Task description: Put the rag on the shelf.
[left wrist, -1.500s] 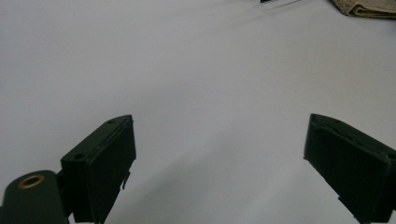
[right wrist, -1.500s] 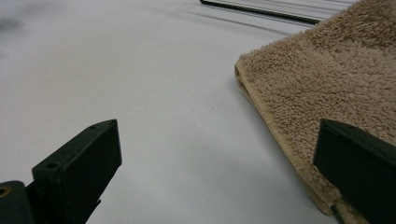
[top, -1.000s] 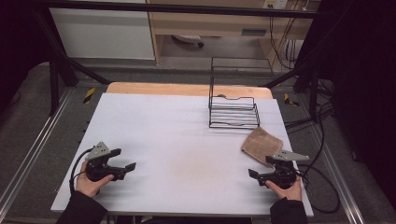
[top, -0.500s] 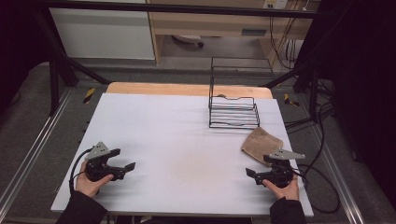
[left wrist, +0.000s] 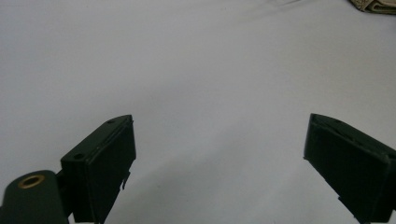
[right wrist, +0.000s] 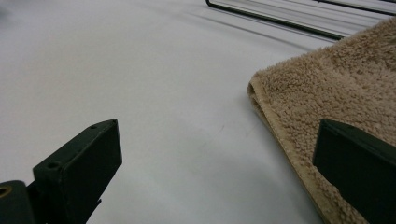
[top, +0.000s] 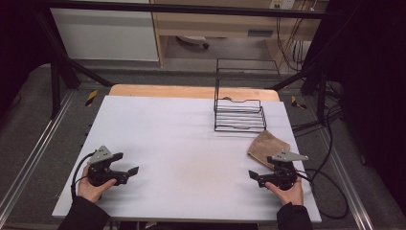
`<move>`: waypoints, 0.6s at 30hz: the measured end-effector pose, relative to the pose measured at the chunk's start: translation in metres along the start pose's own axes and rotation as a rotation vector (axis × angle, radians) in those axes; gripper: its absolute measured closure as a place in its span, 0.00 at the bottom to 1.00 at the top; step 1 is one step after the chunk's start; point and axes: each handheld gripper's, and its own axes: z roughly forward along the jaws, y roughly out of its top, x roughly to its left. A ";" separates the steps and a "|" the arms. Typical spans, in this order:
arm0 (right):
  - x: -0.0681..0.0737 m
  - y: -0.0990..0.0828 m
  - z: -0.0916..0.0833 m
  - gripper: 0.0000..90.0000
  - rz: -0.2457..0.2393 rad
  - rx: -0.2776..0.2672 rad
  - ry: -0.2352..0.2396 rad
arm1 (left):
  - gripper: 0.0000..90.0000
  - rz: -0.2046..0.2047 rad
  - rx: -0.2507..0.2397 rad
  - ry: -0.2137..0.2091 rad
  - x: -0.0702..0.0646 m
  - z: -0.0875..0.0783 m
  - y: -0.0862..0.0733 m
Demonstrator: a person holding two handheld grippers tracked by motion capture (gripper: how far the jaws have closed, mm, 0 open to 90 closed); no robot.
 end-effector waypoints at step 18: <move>0.002 0.018 0.018 0.06 -0.021 0.010 -0.070 | 0.10 -0.009 -0.005 0.005 0.001 0.000 0.000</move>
